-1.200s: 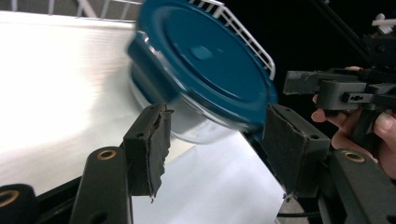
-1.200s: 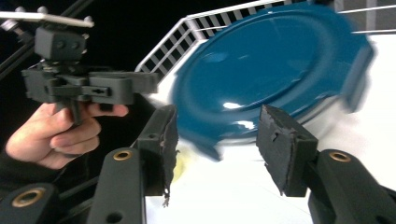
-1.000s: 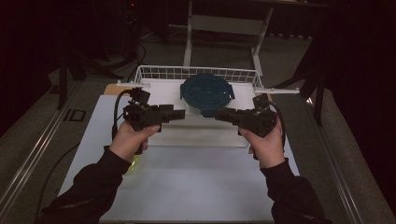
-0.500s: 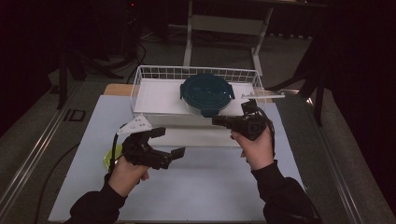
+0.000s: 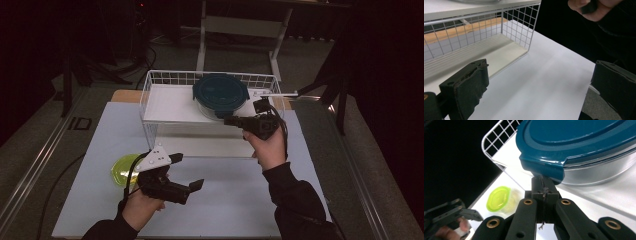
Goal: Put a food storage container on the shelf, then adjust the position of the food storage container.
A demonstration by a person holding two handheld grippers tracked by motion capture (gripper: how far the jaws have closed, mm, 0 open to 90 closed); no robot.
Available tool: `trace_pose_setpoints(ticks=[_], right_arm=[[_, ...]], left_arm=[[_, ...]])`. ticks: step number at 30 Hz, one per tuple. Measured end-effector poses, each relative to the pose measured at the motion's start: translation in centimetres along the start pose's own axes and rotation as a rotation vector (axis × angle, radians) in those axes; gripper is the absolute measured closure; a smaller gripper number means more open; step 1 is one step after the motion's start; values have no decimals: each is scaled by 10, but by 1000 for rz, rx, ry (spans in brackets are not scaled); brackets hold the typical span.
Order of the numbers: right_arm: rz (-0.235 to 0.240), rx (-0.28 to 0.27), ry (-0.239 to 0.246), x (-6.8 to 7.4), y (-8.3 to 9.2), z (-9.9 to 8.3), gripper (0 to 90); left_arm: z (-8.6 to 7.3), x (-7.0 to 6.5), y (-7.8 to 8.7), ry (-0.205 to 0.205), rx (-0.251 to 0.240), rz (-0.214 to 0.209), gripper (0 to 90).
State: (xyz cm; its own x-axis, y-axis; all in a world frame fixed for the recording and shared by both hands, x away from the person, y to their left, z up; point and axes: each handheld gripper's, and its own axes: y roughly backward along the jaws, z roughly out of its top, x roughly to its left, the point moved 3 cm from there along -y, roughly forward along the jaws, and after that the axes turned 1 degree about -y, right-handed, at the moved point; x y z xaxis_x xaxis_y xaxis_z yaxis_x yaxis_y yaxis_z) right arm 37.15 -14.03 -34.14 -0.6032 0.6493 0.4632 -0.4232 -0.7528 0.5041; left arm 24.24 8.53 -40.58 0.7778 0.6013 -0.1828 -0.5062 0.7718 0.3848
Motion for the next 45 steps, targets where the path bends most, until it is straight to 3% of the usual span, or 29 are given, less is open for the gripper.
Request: trace_pose_setpoints(ticks=[10, 15, 17, 20, 23, 25, 26, 29, 33, 45], right_arm=[[-16, 0, -9, -4, -8, 8, 897], [4, 0, -5, -4, -8, 7, 887], [27, -11, 17, 0, -3, 0, 785], [51, -25, 36, 5, 3, -8, 655], [65, -52, 63, 9, 10, -18, 513], [79, -71, 76, 10, 13, -26, 383], [84, -94, 87, 10, 15, -30, 309], [99, -122, 134, 9, 20, -43, 192], [106, -137, 147, 8, 29, -60, 171], [114, -151, 147, 6, 52, -101, 163]], left_arm=[[-2, 1, -2, 5, -5, -1, 8], [-2, 2, -2, -3, -4, 1, 8], [-3, 4, 1, -25, -5, 8, 8], [-3, 8, 3, -17, -11, -23, 8], [-3, 12, 7, -21, -27, -19, 8], [-4, 15, 9, -6, -40, -51, 8], [-4, 17, 10, -2, -37, -74, 8], [-5, 21, 15, -19, -16, -68, 9], [-8, 25, 26, -63, -11, -29, 25], [-21, 53, 60, -74, 10, 45, 72]])
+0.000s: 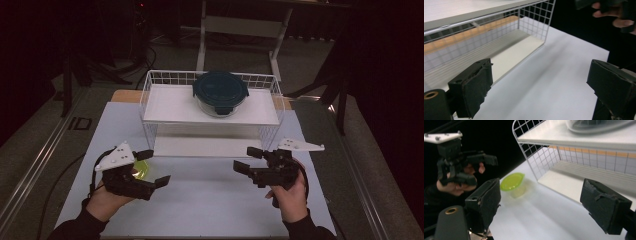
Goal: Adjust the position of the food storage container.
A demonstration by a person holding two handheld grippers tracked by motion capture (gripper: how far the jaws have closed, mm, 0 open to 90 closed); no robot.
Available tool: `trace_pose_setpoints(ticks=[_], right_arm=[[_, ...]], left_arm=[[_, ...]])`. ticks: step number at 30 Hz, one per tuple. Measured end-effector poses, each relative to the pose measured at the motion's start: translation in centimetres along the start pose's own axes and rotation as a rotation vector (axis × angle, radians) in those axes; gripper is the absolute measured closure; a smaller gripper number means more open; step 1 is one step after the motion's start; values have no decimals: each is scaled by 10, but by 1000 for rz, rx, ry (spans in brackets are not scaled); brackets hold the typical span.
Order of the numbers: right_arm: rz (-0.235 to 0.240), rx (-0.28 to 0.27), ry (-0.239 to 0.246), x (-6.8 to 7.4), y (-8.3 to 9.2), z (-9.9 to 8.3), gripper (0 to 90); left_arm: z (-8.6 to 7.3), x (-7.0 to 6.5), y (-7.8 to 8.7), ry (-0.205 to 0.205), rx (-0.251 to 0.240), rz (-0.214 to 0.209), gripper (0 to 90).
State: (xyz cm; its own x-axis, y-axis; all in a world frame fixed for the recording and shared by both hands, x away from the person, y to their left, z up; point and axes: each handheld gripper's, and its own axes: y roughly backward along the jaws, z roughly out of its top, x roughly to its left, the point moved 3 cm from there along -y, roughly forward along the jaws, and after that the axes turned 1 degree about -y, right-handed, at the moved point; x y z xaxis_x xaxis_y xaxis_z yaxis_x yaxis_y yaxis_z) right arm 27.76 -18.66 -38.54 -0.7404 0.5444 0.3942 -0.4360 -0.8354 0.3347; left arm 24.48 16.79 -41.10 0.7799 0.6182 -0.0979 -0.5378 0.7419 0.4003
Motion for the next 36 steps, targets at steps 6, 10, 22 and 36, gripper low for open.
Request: trace_pose_setpoints(ticks=[6, 10, 22, 36], right_arm=[[-7, -11, 21, 5, 9, -18, 164], [-9, -19, 30, 6, 13, -26, 166], [-18, -11, 12, 1, 18, -40, 168], [-12, 3, 6, 1, 15, -46, 169]], left_arm=[[-19, 18, 21, 19, 20, 46, 154], [-31, 27, 34, 26, 30, 66, 271], [-75, 72, 66, 109, 84, 260, 632], [-126, 97, 70, 156, 221, 322, 888]])
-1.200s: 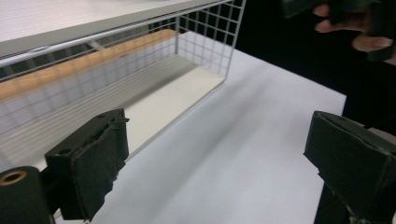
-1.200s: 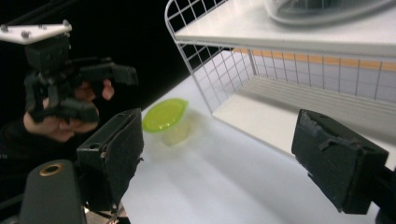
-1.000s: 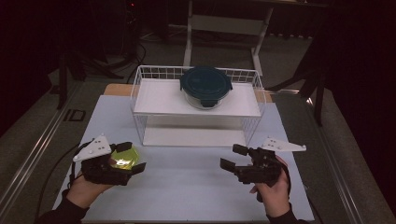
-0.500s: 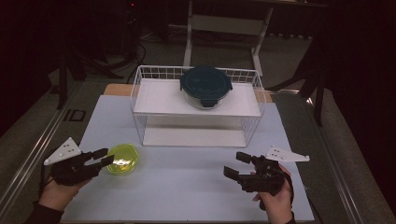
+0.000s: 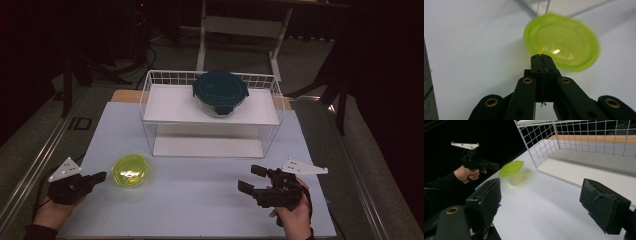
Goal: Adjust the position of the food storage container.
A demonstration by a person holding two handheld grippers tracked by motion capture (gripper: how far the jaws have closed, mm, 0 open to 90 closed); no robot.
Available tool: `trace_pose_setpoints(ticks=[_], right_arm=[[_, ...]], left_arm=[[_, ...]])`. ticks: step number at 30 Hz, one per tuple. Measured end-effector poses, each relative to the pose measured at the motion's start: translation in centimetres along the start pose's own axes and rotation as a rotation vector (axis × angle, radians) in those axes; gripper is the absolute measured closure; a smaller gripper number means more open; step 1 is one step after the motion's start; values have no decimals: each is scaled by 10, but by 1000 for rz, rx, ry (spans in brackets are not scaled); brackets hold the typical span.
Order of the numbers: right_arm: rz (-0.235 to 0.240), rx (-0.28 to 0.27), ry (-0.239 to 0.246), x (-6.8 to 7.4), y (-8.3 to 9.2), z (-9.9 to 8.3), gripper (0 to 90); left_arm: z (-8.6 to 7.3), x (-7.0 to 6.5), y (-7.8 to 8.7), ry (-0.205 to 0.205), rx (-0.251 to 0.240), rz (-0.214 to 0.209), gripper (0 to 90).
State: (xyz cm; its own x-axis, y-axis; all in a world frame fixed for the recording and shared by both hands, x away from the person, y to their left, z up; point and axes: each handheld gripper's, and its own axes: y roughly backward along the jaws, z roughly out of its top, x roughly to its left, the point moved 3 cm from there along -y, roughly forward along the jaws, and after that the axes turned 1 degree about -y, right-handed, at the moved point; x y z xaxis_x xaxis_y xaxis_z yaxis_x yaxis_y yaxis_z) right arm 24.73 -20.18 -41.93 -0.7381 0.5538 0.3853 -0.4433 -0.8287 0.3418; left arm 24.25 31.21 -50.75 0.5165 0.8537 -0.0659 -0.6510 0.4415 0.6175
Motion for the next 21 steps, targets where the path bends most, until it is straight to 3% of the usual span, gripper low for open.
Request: trace_pose_setpoints(ticks=[1, 7, 11, 14, 21], right_arm=[[2, 0, 1, 0, 0, 0, 169], [4, -4, -7, -1, 1, 0, 169], [2, -4, -4, -1, 1, 0, 169], [6, -7, -17, -3, 1, 0, 170], [5, -7, -25, -5, 1, -2, 182]], left_arm=[[-6, 2, -5, 3, 13, -16, 888], [-18, 8, -25, 20, 87, 0, 888], [-19, 8, -33, 3, 85, -9, 888], [-18, 15, -42, -8, 83, -12, 888], [-14, 20, -54, -7, 70, -44, 889]])
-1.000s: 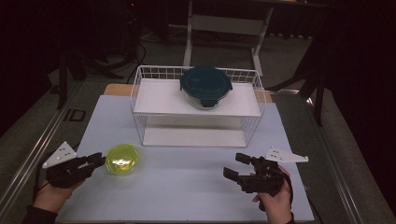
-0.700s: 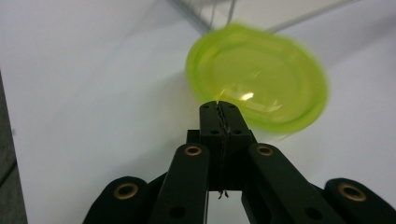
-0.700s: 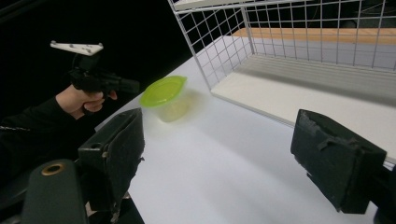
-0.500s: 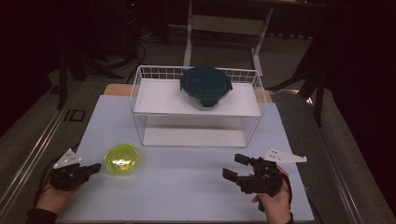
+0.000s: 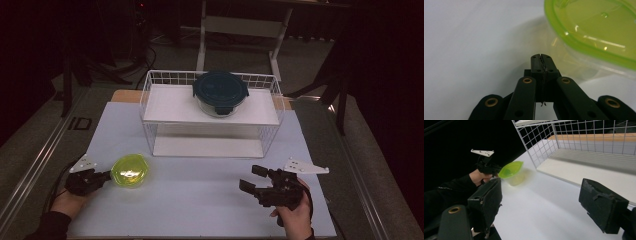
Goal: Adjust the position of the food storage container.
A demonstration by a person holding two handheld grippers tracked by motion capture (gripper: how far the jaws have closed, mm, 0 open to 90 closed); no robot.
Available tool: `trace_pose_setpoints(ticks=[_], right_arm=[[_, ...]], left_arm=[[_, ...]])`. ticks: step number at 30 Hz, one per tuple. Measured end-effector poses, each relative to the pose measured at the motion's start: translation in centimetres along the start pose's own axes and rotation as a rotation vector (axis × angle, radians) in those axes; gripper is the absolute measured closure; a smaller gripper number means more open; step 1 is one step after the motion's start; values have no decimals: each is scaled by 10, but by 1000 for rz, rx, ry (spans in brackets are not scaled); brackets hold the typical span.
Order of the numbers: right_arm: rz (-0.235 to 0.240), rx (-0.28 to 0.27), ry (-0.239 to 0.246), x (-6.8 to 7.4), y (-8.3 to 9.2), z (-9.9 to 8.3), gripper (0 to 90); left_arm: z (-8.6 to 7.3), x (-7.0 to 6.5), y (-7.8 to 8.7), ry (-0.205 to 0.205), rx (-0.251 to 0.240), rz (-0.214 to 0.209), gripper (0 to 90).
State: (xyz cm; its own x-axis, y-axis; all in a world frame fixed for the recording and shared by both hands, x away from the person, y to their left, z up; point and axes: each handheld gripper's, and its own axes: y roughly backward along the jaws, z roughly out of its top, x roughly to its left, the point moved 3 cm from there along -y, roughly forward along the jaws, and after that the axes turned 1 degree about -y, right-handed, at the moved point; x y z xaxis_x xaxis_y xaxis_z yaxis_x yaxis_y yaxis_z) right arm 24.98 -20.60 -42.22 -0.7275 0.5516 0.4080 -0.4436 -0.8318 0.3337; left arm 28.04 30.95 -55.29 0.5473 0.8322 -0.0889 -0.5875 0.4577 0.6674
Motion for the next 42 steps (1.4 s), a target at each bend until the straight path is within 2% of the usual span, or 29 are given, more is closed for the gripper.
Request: trace_pose_setpoints(ticks=[1, 6, 15, 17, 18, 22, 23, 24, 27, 32, 41, 42], right_arm=[[-1, 1, -1, 0, 0, 0, 183], [-2, 2, 0, 0, 1, 0, 183], [0, 0, -4, 0, 2, 0, 183], [0, 1, -4, 1, 2, 0, 182], [0, 1, -3, 0, 2, 0, 182], [0, -1, -6, 0, 3, -1, 183], [-2, -1, -6, 0, 3, -1, 183], [-2, -2, -5, 0, 3, 0, 183], [-1, -2, -4, 0, 3, 0, 182], [-1, 3, -5, 0, 2, -1, 183], [-4, 6, -10, -2, 0, -2, 183], [-6, 8, -11, -2, 1, -2, 182]], left_arm=[[2, -3, -3, -15, 9, -16, 888], [4, -9, -5, -27, 11, -52, 889], [4, -36, -7, -86, 29, -124, 889], [4, -38, -8, -95, 34, -131, 889], [5, -42, -9, -113, 48, -143, 889], [7, -40, -10, -110, 47, -130, 889], [8, -37, -10, -105, 41, -121, 889], [10, -32, -11, -94, 30, -92, 889], [12, -26, -13, -76, 15, -77, 889], [14, -24, -17, -62, 9, -90, 889], [16, -36, -18, -94, 19, -142, 889], [17, -42, -18, -106, 17, -148, 890]])
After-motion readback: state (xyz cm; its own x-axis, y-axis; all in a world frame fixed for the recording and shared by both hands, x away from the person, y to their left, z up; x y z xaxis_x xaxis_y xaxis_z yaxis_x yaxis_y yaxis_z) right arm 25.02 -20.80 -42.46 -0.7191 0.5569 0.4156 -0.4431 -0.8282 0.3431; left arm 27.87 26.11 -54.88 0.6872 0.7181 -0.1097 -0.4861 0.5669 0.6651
